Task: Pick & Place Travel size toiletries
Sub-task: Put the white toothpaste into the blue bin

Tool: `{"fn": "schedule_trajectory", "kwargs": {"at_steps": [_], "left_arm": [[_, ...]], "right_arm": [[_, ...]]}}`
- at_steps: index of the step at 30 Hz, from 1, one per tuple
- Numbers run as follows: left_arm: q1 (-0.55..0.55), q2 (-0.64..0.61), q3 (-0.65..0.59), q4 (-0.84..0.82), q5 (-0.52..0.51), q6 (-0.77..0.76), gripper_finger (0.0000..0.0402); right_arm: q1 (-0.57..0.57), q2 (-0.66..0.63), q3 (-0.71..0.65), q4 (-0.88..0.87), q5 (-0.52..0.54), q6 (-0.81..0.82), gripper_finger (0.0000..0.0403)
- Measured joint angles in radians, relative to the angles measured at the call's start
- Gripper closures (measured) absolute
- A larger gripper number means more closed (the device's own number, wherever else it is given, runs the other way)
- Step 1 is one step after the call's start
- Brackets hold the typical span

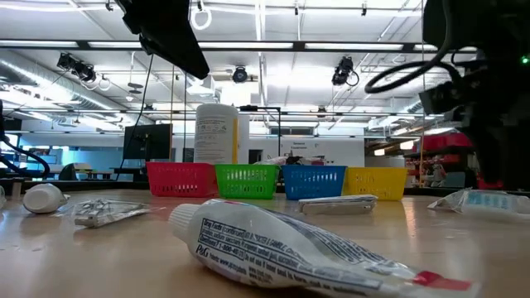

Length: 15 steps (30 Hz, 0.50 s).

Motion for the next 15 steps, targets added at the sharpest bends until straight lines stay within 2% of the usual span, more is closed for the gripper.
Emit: {"fn": "schedule_trajectory", "kwargs": {"at_steps": [15], "left_arm": [[0.000,0.000,0.000,0.000,0.000,0.002,0.0296]], "right_arm": [[-0.054,-0.003,-0.137,0.194,0.018,-0.092,0.0219]]}}
